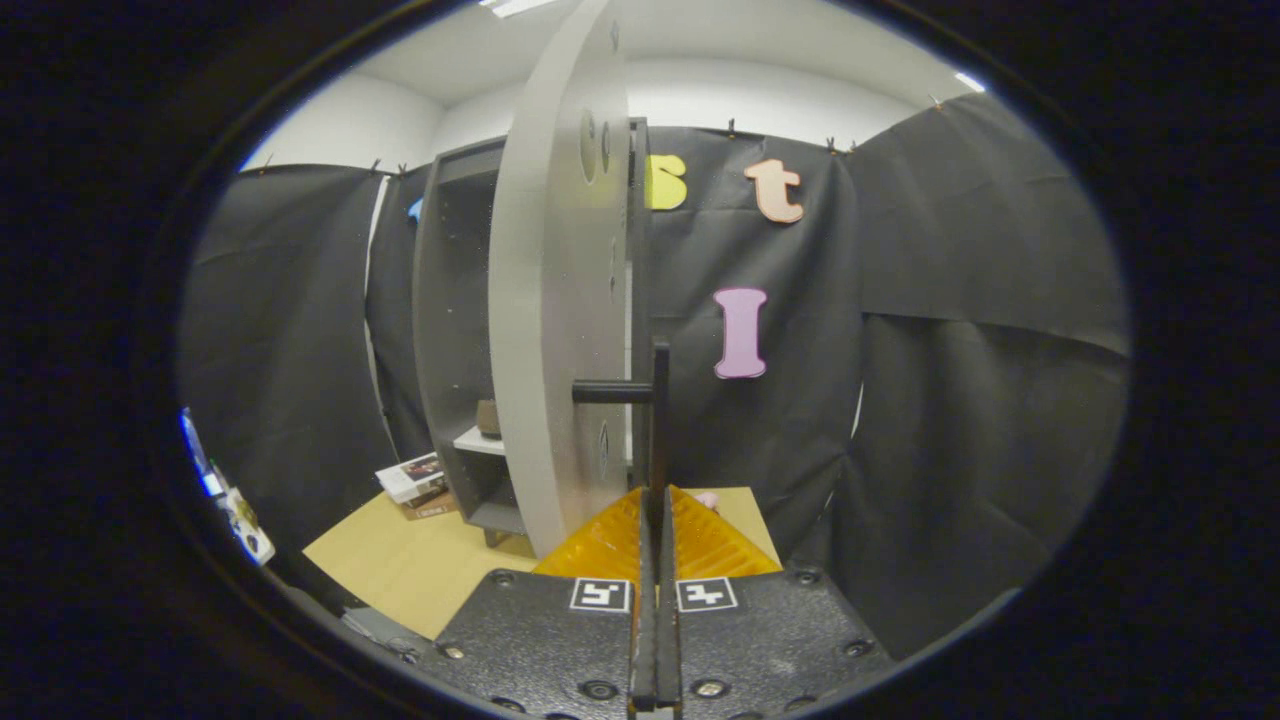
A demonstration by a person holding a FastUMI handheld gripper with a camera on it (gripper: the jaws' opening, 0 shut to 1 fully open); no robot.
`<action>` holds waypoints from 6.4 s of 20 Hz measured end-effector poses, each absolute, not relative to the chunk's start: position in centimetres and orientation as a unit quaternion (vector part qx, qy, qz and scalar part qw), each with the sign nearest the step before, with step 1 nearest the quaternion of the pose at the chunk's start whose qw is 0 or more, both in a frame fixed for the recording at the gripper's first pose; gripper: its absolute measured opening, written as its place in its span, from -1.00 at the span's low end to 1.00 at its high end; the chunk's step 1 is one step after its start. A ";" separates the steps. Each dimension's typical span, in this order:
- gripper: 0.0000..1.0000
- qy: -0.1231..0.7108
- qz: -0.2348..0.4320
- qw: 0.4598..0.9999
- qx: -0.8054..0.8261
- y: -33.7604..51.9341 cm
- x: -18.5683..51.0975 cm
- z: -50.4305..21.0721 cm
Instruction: Open the shoe cabinet door, grab the shoes and put them into the shoe cabinet, then close the shoe cabinet door.
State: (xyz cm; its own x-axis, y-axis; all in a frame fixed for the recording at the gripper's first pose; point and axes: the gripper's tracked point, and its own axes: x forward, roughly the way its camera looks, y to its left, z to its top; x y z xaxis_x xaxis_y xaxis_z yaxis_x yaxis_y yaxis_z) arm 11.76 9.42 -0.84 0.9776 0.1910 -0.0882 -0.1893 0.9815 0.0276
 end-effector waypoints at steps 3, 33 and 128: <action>-0.92 0.045 0.131 0.990 0.001 9.7 11.8 -0.7; 0.99 0.131 0.060 0.990 0.008 22.5 5.9 -19.5; -0.34 0.238 0.033 0.971 0.014 31.2 59.6 -5.1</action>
